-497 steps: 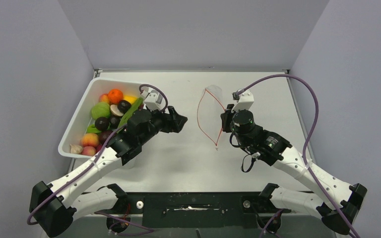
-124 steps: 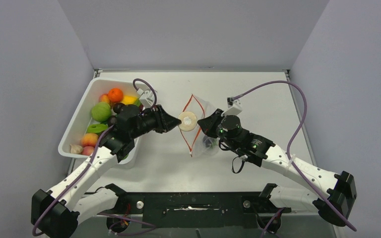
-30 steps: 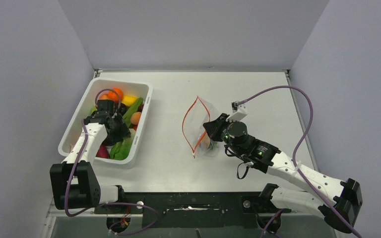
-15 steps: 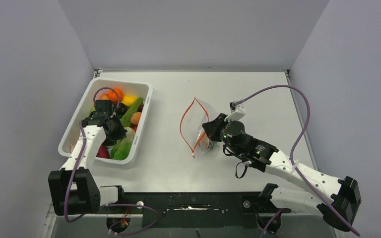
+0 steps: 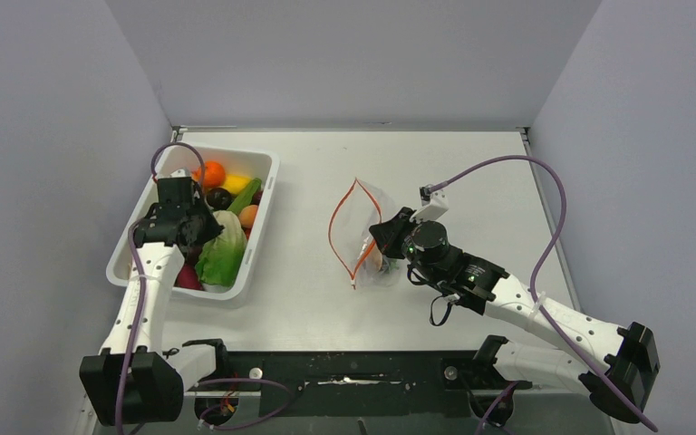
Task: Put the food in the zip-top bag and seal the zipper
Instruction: Pick up the fake vegetable from the bin, then place the fake vegetable in the zipper food storage bag.
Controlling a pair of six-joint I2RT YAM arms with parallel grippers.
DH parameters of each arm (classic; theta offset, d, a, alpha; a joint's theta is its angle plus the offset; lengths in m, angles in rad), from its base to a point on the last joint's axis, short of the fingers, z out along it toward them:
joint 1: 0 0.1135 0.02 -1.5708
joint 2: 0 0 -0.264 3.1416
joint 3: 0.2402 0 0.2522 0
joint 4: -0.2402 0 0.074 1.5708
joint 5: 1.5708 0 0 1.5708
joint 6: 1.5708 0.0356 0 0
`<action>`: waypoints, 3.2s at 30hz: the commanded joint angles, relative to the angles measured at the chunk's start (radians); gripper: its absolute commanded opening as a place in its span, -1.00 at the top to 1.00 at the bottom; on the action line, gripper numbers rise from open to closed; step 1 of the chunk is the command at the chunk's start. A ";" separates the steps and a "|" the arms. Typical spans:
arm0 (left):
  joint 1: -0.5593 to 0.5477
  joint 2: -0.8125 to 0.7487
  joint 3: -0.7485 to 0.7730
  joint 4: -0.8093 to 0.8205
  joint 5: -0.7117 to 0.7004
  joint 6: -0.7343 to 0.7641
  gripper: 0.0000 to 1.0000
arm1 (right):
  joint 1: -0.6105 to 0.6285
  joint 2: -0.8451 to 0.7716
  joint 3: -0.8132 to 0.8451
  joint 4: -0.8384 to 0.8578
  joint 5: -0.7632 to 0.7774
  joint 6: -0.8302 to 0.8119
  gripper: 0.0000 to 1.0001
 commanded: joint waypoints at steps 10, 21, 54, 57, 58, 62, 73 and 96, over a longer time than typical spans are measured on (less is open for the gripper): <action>0.002 -0.126 0.168 0.010 0.032 -0.005 1.00 | 0.009 0.017 0.053 0.036 -0.012 0.002 1.00; 0.001 -0.172 0.278 0.020 0.226 0.035 1.00 | 0.009 0.044 0.063 0.117 -0.034 -0.146 1.00; -0.160 -0.255 0.068 0.388 0.968 -0.205 1.00 | -0.022 0.176 0.239 0.100 -0.257 -0.986 1.00; -0.233 -0.242 0.035 0.430 0.927 -0.229 1.00 | -0.015 0.178 0.218 0.153 -0.268 -1.021 1.00; -0.255 -0.234 0.032 0.430 0.908 -0.231 1.00 | -0.015 0.181 0.220 0.160 -0.261 -1.028 1.00; -0.319 -0.198 0.020 0.423 0.850 -0.226 1.00 | -0.012 0.191 0.226 0.183 -0.244 -1.064 1.00; -0.373 -0.121 0.030 0.321 0.679 -0.194 1.00 | 0.033 0.194 0.198 0.261 -0.254 -1.121 1.00; -0.394 -0.055 0.046 0.197 0.671 -0.116 1.00 | 0.100 0.256 0.131 0.382 -0.192 -1.111 1.00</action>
